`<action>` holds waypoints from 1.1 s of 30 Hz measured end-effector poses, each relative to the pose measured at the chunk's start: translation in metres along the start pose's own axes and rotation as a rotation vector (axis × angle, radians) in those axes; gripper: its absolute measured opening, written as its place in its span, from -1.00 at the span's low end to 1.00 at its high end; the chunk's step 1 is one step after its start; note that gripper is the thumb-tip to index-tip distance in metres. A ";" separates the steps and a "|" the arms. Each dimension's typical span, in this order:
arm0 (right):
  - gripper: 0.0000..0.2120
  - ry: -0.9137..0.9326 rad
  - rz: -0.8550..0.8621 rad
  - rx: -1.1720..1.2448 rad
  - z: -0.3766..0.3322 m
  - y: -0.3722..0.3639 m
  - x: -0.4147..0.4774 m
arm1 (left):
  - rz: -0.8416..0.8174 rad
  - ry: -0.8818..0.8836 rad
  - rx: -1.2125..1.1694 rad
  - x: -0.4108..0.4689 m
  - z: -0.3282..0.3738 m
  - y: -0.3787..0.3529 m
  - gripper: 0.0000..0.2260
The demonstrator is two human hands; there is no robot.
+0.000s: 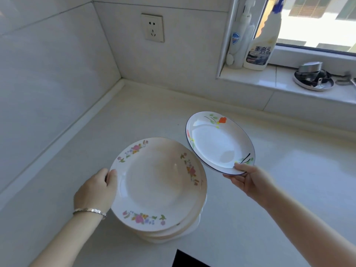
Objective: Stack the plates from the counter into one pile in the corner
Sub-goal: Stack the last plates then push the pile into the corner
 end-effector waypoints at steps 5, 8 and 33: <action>-0.89 -0.009 0.011 -0.028 0.004 0.001 0.002 | -0.081 -0.020 0.166 0.004 0.000 -0.012 -0.65; -0.89 -0.002 0.009 -0.034 0.005 0.000 0.002 | -0.071 -0.035 0.144 0.002 0.001 -0.014 -0.67; -0.81 -0.074 -0.145 -0.758 0.035 -0.099 -0.009 | -0.125 0.086 -1.194 -0.012 -0.004 -0.057 -0.67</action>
Point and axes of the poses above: each hand's wrist, its own x-axis towards the middle knuckle, its own y-axis out of the back of the hand, z = x × y, the point moved 10 cm from there along x, towards the middle knuckle, and after that the axes turned 13 degrees about -z, right-handed, at the moved point
